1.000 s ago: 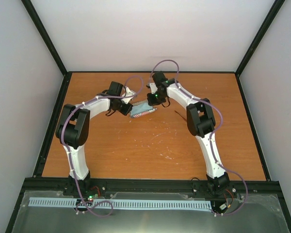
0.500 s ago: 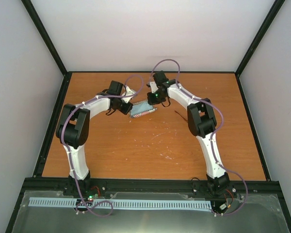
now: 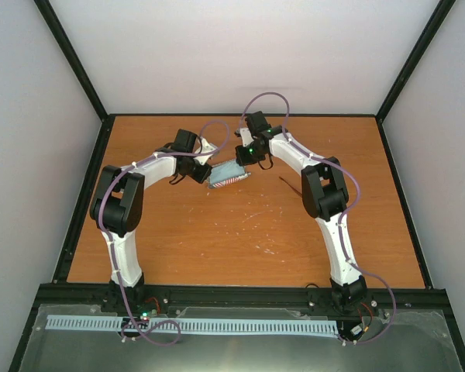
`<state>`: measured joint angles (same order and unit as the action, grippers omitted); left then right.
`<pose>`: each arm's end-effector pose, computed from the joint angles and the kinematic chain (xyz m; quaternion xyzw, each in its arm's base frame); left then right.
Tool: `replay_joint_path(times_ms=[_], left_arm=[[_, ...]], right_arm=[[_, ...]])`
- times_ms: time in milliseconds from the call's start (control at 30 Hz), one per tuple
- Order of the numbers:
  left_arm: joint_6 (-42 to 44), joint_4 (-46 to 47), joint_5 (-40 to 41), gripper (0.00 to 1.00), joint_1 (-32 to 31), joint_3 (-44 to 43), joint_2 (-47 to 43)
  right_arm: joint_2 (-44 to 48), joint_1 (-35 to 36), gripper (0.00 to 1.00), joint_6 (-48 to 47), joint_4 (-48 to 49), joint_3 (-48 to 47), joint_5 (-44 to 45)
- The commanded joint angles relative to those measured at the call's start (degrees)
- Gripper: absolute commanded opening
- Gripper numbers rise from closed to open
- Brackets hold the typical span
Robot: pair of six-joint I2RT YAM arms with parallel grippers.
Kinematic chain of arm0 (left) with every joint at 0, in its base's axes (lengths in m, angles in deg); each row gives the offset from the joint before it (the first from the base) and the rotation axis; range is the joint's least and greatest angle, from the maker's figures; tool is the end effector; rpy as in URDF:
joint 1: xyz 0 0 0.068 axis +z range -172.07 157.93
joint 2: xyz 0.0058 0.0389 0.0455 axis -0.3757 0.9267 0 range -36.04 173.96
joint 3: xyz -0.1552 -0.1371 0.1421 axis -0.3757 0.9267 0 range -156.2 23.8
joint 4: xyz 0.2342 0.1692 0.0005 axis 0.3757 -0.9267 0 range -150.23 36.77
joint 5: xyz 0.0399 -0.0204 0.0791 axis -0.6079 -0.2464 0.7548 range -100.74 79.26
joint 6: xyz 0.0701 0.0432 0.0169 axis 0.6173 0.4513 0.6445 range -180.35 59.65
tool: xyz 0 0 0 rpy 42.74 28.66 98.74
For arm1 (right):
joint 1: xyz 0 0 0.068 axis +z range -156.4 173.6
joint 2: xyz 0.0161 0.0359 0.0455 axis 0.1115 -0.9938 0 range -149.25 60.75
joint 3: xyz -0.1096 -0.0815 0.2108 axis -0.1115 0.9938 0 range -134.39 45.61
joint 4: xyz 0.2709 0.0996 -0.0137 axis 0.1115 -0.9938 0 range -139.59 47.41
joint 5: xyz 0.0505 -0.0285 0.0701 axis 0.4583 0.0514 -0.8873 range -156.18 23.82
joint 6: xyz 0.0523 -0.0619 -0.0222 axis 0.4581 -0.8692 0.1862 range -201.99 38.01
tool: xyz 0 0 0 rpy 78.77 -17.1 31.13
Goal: Organize the sunglasses
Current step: Place the glasses cleaning cloth in the sunglasses case.
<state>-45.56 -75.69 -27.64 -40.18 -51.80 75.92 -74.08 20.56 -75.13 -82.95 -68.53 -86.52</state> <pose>0.4129 -0.1576 0.0997 0.3077 0.9026 -0.1492 0.2616 0.4674 0.2664 0.1189 -0.2098 0.9307 0.2351 0.1858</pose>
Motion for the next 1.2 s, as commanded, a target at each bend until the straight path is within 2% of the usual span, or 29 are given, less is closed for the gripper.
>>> replay_joint_path(times_ms=[0,367,733,900,967,1167], left_arm=[[0.47,0.21,0.91,0.06,0.44,-1.82,0.79],[0.44,0.4,2.14,0.16,0.44,-1.97,0.76],[0.24,0.17,2.18,0.18,0.44,-2.31,0.58],[-0.09,0.12,1.86,0.22,0.44,-2.41,0.03],[-0.35,0.07,1.49,0.26,0.45,-2.45,-0.27],[-0.78,0.28,0.75,0.3,0.44,-2.74,-0.87]], right_arm=[[0.92,-0.38,0.03,-0.23,-0.15,0.19,0.23],[-0.37,-0.37,0.08,-0.1,-0.32,-1.26,0.87],[-0.06,-0.33,0.19,0.09,-0.16,-1.3,1.99],[1.68,-0.47,0.25,0.01,-0.36,-0.36,5.37],[2.98,-0.66,0.34,0.08,0.15,0.81,7.02],[6.21,-1.38,0.44,0.78,1.43,3.56,9.69]])
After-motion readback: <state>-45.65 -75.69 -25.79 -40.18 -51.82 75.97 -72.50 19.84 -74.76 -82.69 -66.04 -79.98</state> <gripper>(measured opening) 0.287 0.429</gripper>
